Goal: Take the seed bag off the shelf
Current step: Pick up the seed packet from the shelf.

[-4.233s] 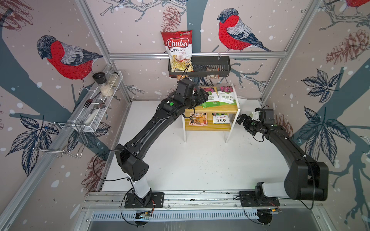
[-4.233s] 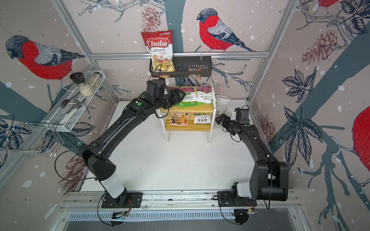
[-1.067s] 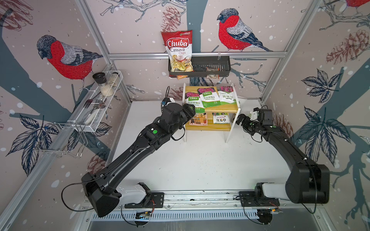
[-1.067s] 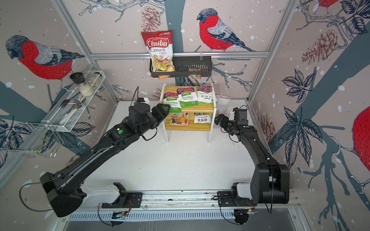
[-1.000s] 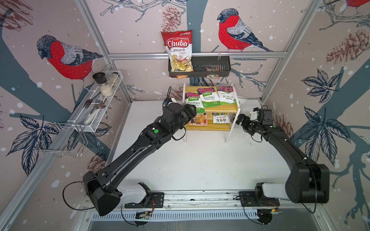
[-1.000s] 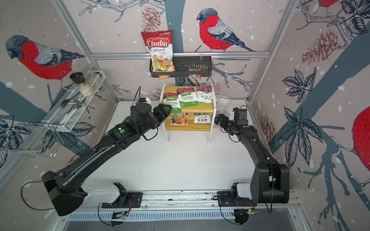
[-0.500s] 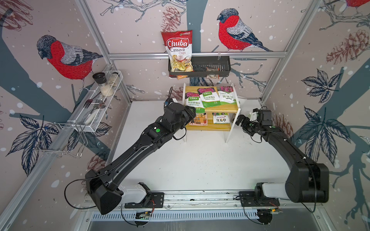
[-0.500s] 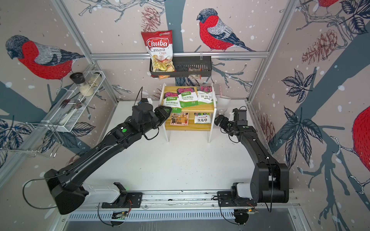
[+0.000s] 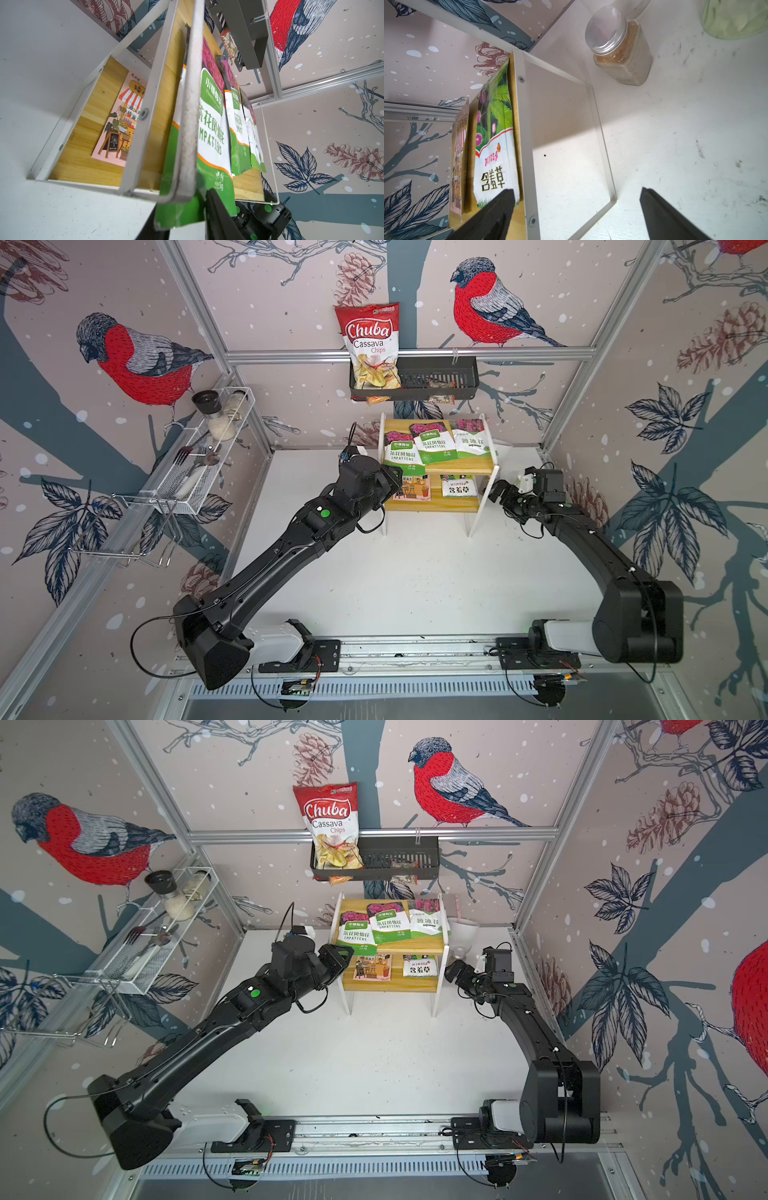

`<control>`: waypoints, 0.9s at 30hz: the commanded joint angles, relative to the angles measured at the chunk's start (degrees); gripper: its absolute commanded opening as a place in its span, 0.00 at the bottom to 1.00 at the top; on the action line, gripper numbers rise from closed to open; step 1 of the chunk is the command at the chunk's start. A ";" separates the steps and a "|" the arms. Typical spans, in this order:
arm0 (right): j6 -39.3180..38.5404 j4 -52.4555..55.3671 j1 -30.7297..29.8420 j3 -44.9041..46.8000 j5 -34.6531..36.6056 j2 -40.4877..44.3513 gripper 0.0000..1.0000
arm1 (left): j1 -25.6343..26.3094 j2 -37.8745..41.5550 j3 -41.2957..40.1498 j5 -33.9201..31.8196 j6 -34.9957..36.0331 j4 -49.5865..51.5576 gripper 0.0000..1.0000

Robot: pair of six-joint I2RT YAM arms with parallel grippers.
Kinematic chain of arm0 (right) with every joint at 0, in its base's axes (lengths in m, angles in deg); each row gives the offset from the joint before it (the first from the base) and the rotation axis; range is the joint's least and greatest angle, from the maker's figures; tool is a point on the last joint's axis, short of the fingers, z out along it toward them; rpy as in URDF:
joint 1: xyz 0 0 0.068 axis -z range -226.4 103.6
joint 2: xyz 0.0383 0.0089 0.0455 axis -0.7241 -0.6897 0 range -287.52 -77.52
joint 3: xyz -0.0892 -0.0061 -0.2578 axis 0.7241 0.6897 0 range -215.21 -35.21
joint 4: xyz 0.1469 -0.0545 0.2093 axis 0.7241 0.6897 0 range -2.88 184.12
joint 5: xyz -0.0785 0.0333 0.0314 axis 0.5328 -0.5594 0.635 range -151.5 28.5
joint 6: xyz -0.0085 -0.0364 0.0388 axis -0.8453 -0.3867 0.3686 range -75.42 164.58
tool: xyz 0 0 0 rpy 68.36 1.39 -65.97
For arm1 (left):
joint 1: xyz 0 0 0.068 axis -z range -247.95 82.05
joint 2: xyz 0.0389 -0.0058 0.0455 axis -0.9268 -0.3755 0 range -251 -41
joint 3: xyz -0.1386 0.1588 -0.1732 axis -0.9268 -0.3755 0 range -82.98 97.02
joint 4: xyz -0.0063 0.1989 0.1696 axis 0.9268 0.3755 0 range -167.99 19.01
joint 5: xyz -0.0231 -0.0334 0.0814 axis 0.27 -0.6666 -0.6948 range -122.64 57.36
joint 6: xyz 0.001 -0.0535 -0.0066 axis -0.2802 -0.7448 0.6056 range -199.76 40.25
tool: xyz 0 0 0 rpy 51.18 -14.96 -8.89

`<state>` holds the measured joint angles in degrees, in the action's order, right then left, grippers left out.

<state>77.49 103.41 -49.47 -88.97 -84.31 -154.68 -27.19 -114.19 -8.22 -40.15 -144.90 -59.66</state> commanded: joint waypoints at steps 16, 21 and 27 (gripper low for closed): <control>1.27 -2.47 -0.68 0.57 -0.21 0.38 1.00 | -0.06 2.18 -0.99 0.30 -0.51 -2.48 0.10; 1.47 -2.58 -1.15 0.49 0.04 0.22 1.00 | -0.10 1.33 0.63 0.90 -0.01 -2.08 0.07; 1.69 -2.55 -1.34 0.19 0.22 0.12 1.00 | -0.06 2.96 -0.58 0.52 -0.24 -1.59 0.00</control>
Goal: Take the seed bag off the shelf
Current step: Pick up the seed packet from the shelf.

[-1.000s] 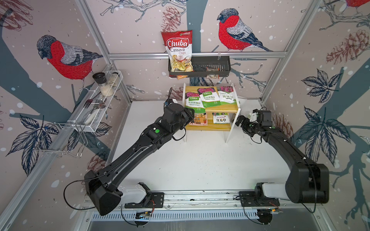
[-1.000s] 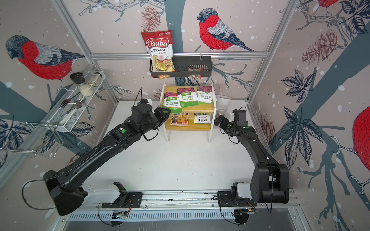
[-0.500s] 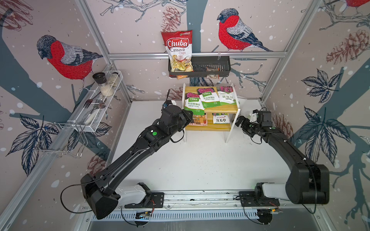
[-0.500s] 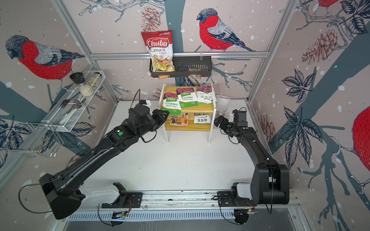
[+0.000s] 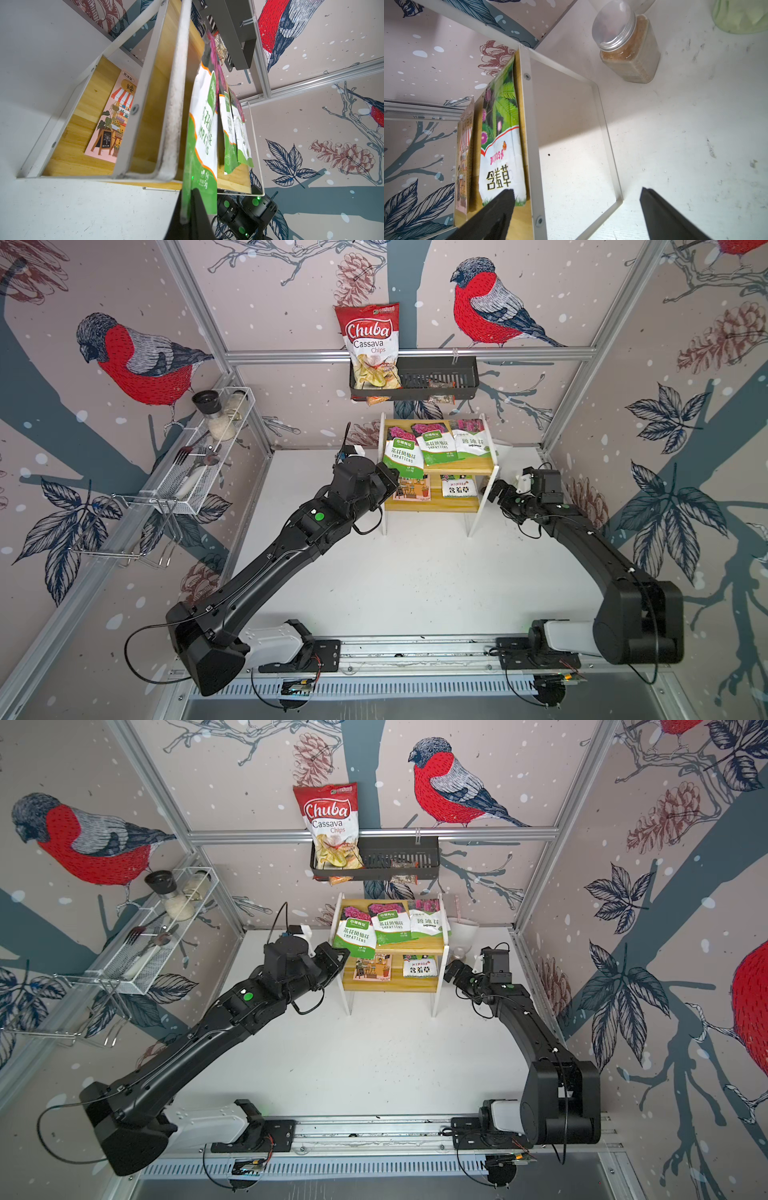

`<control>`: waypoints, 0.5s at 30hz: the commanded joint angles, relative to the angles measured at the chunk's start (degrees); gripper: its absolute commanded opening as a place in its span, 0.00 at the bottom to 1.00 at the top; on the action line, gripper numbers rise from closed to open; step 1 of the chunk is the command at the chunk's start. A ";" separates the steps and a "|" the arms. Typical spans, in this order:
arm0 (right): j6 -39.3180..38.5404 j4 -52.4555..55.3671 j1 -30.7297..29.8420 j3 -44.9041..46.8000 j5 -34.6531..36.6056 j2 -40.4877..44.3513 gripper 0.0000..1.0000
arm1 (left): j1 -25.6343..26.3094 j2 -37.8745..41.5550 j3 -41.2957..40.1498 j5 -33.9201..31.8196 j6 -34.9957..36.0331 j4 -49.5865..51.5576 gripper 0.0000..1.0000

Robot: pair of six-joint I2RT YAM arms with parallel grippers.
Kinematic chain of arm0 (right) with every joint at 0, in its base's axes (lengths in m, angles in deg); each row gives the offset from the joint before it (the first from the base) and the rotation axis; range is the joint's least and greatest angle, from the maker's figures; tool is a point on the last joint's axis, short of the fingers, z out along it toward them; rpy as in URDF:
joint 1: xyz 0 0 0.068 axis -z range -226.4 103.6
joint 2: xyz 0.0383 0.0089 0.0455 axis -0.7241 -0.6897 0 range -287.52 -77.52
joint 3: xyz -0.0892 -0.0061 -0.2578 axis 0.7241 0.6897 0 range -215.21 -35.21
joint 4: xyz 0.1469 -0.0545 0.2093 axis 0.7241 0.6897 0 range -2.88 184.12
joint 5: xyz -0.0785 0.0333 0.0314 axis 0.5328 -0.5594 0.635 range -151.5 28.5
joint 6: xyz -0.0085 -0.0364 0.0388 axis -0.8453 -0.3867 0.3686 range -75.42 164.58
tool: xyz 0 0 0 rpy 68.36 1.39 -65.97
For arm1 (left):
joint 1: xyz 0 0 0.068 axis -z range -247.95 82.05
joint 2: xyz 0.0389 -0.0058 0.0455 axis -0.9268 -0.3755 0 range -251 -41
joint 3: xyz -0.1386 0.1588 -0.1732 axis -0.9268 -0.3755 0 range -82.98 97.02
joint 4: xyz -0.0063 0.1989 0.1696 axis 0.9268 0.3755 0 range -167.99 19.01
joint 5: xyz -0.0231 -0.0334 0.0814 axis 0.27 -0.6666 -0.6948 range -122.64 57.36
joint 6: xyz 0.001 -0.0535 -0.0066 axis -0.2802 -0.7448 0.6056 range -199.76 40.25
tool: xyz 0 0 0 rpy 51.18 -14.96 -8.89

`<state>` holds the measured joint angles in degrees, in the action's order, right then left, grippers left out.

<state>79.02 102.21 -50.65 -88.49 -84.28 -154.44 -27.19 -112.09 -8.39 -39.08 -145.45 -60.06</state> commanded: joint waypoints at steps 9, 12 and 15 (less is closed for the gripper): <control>0.80 -1.72 -1.09 -1.08 0.59 -0.85 1.00 | -0.67 0.61 1.53 0.40 1.68 -2.48 0.00; 0.72 -1.64 -1.38 -1.47 0.81 -0.97 1.00 | -1.11 0.06 3.34 1.18 2.90 -2.97 0.00; 0.81 -1.62 -1.55 -1.48 0.96 -1.03 1.00 | -1.63 -0.57 5.13 2.17 4.35 -3.72 0.00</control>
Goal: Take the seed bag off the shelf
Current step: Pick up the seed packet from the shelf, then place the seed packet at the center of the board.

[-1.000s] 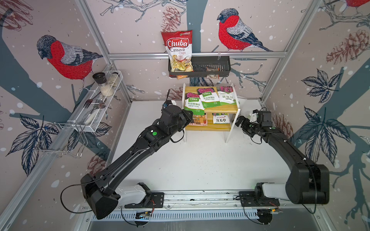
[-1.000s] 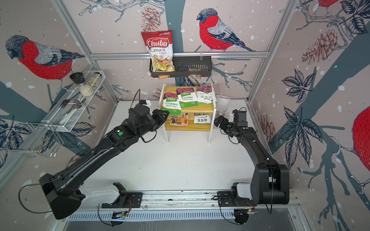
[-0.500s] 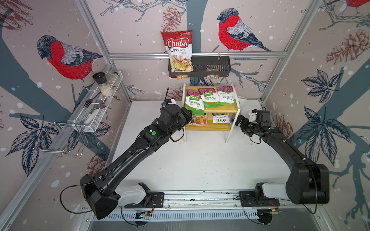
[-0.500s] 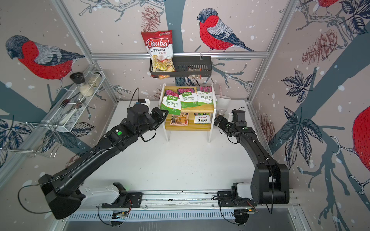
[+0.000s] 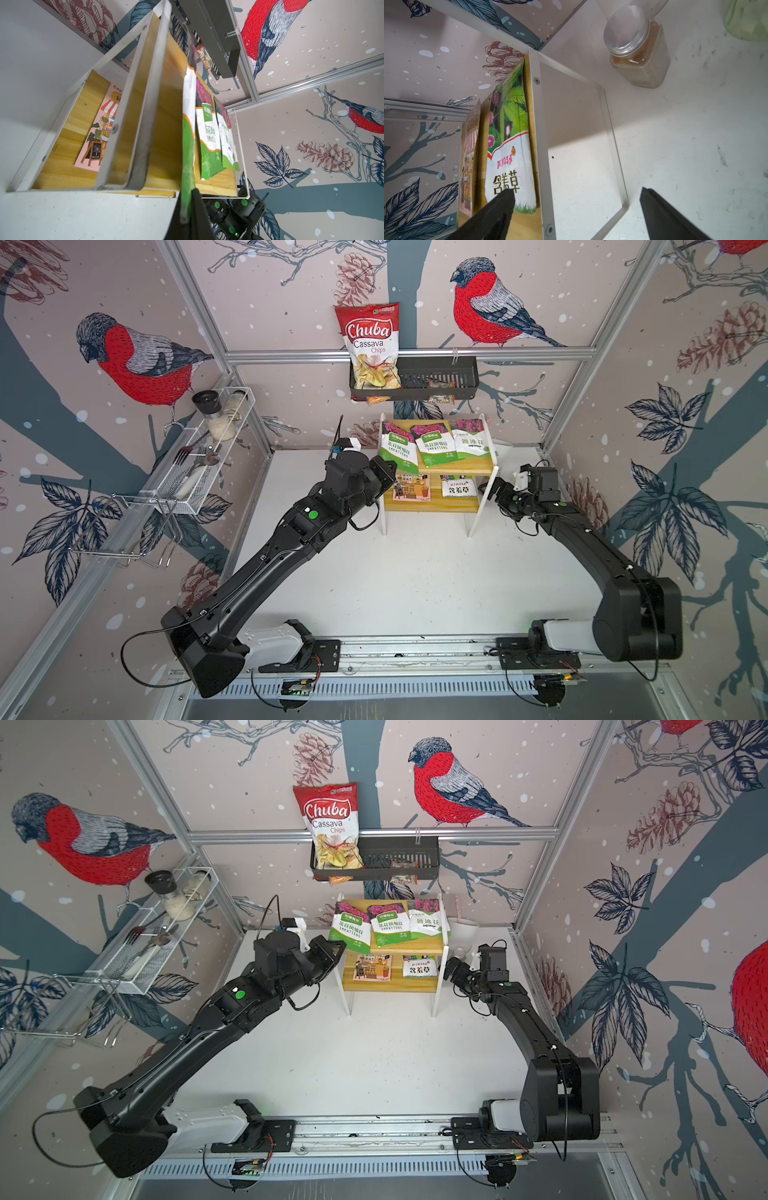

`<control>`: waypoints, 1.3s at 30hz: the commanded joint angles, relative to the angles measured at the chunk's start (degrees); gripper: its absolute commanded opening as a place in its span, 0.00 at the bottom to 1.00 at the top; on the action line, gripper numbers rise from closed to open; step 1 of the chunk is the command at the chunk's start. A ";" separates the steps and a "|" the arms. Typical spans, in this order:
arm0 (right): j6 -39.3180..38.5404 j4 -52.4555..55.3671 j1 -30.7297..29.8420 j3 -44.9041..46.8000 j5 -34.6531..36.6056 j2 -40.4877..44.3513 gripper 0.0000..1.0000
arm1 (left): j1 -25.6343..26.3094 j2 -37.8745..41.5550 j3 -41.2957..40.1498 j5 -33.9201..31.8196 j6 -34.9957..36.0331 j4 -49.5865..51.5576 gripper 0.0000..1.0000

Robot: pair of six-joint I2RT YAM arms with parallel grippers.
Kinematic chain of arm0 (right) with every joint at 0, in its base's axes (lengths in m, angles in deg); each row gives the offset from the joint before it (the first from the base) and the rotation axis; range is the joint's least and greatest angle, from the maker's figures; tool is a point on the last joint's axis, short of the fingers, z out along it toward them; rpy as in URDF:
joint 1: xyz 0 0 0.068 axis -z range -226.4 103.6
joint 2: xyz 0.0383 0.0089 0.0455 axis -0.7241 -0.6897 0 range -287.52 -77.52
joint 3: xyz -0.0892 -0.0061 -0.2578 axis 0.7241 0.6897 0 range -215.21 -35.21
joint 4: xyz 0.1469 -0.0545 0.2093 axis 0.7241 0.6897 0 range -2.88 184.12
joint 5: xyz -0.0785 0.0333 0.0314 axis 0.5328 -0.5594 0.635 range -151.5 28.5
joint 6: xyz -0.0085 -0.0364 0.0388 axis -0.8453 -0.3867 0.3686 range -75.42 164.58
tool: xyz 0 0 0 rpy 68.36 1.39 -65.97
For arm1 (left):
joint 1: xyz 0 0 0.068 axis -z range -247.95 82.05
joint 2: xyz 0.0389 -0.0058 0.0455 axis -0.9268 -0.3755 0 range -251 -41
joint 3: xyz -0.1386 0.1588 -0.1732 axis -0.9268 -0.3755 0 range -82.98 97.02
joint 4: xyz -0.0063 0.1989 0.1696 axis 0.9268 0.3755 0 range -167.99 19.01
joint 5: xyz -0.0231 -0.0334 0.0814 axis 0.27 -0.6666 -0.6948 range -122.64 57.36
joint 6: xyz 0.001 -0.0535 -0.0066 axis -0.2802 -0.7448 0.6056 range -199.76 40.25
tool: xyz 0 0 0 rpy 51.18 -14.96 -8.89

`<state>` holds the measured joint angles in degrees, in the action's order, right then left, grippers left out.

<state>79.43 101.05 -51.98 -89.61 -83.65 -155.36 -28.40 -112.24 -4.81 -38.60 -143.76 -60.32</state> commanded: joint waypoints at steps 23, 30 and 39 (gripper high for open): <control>0.00 -0.23 -0.66 -0.11 0.72 -0.30 1.00 | -25.94 3.94 0.52 32.65 10.11 -5.67 0.00; -0.48 0.05 -0.57 0.94 1.14 0.81 1.00 | -30.52 12.84 -16.48 33.40 8.49 -6.49 0.00; -0.49 1.08 -0.39 2.80 1.84 2.07 1.00 | -31.04 21.49 -40.09 27.17 6.21 -4.85 0.00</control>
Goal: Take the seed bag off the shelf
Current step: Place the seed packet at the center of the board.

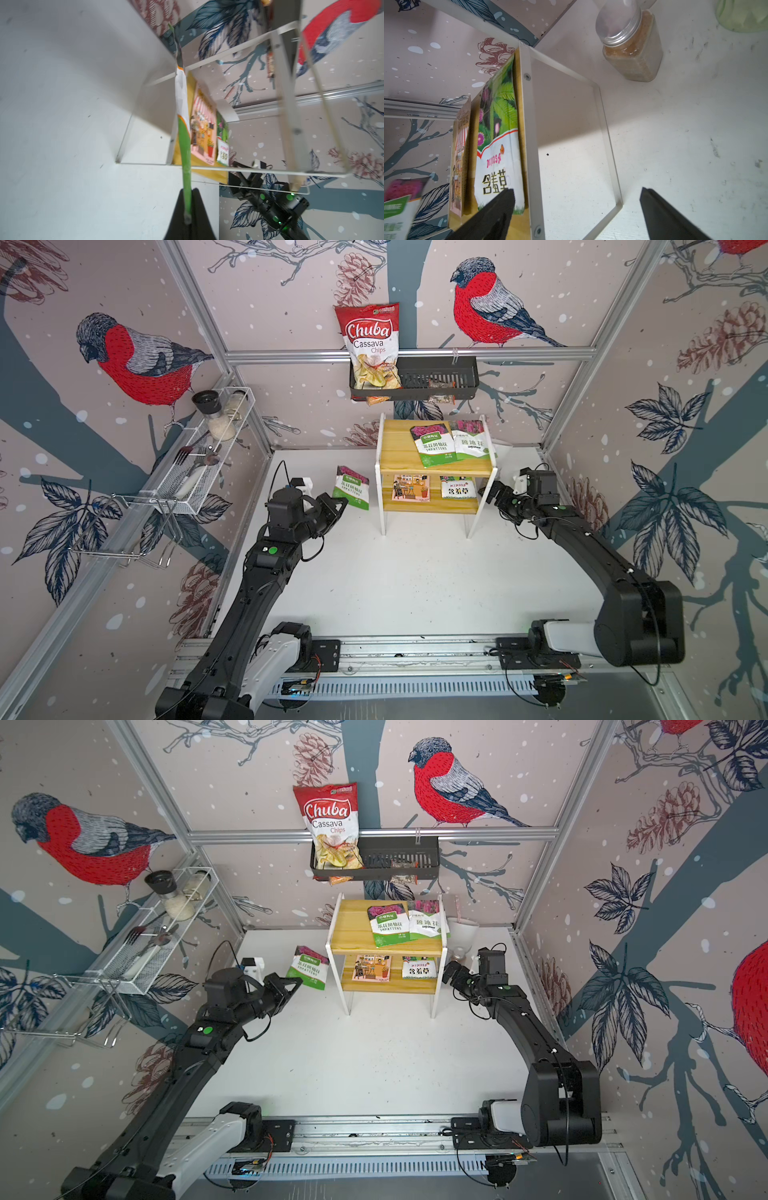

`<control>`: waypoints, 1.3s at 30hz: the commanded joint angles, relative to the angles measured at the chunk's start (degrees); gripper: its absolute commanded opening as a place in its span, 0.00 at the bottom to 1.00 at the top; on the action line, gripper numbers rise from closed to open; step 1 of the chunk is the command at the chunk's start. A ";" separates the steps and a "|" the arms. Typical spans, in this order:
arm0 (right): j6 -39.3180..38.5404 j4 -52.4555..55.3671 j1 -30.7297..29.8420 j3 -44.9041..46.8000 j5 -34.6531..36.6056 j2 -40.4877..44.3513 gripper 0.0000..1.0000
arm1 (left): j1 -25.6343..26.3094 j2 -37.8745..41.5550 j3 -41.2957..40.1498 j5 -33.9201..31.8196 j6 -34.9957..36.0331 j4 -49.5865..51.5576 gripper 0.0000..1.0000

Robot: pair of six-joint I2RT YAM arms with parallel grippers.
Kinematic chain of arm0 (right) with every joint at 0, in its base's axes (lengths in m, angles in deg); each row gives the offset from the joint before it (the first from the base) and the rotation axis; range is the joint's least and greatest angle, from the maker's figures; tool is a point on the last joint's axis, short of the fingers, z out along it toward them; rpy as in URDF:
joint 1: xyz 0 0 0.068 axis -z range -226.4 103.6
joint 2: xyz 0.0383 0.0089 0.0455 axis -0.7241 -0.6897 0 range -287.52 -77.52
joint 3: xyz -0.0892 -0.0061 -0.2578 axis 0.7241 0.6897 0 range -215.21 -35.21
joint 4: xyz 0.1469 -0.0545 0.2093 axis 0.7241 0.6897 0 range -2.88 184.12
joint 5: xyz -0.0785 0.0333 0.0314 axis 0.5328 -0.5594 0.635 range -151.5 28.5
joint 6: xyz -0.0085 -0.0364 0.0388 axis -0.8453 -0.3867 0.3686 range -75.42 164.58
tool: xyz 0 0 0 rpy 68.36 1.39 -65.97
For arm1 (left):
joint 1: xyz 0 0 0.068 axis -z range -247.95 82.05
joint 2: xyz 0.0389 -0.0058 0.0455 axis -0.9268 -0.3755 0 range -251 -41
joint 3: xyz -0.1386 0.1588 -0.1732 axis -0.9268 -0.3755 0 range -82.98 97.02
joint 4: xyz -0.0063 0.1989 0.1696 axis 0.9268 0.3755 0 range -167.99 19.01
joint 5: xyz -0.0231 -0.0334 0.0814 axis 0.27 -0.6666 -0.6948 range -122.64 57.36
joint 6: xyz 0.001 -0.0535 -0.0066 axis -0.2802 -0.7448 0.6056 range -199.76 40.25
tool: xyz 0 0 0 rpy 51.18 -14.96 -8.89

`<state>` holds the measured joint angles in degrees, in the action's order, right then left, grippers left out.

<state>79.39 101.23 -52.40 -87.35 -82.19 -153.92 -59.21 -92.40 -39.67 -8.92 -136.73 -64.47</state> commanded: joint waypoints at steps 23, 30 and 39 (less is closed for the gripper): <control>2.60 16.31 3.50 -1.22 14.81 4.33 1.00 | -0.21 1.44 -11.72 -12.34 1.16 21.06 0.77; 6.27 23.44 2.51 -6.74 20.60 9.40 1.00 | -0.18 4.73 2.66 -10.76 -0.30 23.12 0.78; 11.60 27.56 -3.48 -11.50 20.76 13.33 1.00 | 4.94 1.42 18.62 -5.13 -5.83 15.64 0.78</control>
<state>88.37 125.82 -54.38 -97.30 -62.82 -140.85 -56.05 -90.50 -23.80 -16.06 -140.09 -44.45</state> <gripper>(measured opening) 0.998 0.776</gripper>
